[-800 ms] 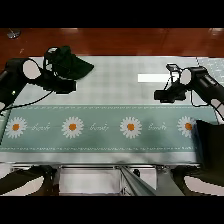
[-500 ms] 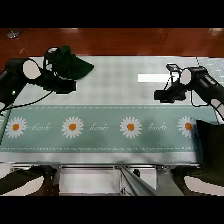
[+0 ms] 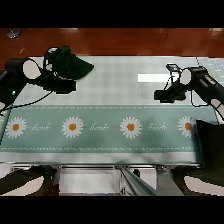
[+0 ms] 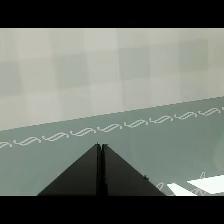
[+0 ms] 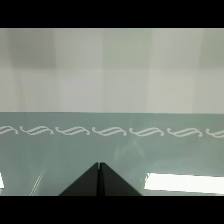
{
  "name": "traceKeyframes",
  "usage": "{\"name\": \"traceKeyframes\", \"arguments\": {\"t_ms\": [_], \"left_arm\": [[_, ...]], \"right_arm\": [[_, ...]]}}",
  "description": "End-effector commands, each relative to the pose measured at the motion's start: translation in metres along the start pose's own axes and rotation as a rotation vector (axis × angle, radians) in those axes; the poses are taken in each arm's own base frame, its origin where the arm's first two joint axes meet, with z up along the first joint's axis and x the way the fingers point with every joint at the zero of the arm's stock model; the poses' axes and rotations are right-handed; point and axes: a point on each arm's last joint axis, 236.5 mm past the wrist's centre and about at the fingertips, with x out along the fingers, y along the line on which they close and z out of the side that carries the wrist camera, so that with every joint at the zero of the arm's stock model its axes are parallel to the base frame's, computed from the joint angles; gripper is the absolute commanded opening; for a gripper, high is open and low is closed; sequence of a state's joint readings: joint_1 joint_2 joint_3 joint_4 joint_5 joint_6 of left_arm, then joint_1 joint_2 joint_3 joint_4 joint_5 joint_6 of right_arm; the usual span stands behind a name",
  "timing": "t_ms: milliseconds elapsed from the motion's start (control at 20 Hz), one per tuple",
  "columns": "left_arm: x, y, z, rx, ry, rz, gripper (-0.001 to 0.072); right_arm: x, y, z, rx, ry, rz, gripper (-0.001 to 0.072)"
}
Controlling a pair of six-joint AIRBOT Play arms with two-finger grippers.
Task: Fold the shirts.
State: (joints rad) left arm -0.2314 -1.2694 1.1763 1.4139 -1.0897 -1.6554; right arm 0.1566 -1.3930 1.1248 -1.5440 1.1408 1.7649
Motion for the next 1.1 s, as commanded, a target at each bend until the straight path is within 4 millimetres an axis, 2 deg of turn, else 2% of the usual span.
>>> {"name": "traceKeyframes", "arguments": {"t_ms": [0, 150, 200, 250, 300, 350, 450, 550, 600, 700, 800, 900, 1050], "left_arm": [[0.000, 0.000, 0.000, -0.001, 0.001, 0.001, 0.0035], [0.001, -0.001, 0.022, 0.000, -0.093, -0.005, 0.0039], [-0.001, 0.003, 0.040, 0.011, -0.164, 0.010, 0.0197], [-0.004, 0.010, 0.061, 0.043, -0.254, 0.045, 0.0637], [-0.012, 0.019, 0.086, 0.103, -0.360, 0.095, 0.0706], [-0.021, 0.028, 0.110, 0.155, -0.462, 0.146, 0.0706], [-0.037, 0.048, 0.154, 0.164, -0.643, 0.182, 0.0706], [-0.028, 0.085, 0.177, 0.068, -0.684, 0.204, 0.0705], [-0.012, 0.108, 0.180, -0.018, -0.650, 0.212, 0.0705], [0.029, 0.155, 0.172, -0.153, -0.505, 0.253, 0.0705], [0.065, 0.186, 0.166, -0.212, -0.377, 0.287, 0.0705], [0.091, 0.199, 0.168, -0.233, -0.297, 0.302, 0.0705], [0.108, 0.200, 0.185, -0.238, -0.287, 0.295, 0.0703]], "right_arm": [[0.000, 0.001, 0.000, -0.001, -0.003, 0.001, 0.0024], [0.000, 0.001, 0.004, -0.001, -0.016, 0.003, 0.0025], [0.000, 0.001, 0.003, -0.001, -0.015, 0.003, 0.0027], [0.000, 0.001, 0.004, 0.001, -0.019, 0.004, 0.0073], [0.000, 0.001, 0.005, 0.002, -0.021, 0.004, 0.0339], [0.000, 0.002, 0.004, -0.009, -0.017, 0.004, 0.0646], [0.000, 0.002, -0.003, -0.016, 0.013, 0.006, 0.0619], [0.000, 0.003, -0.009, -0.016, 0.036, 0.007, 0.0619], [0.000, 0.004, -0.009, -0.014, 0.037, 0.011, 0.0618], [0.000, 0.004, -0.009, -0.012, 0.036, 0.012, 0.0618], [0.000, 0.006, -0.009, -0.002, 0.038, 0.022, 0.0618], [0.000, 0.012, -0.008, 0.006, 0.033, 0.046, 0.0618], [-0.001, 0.022, -0.006, 0.014, 0.025, 0.090, 0.0618]]}}
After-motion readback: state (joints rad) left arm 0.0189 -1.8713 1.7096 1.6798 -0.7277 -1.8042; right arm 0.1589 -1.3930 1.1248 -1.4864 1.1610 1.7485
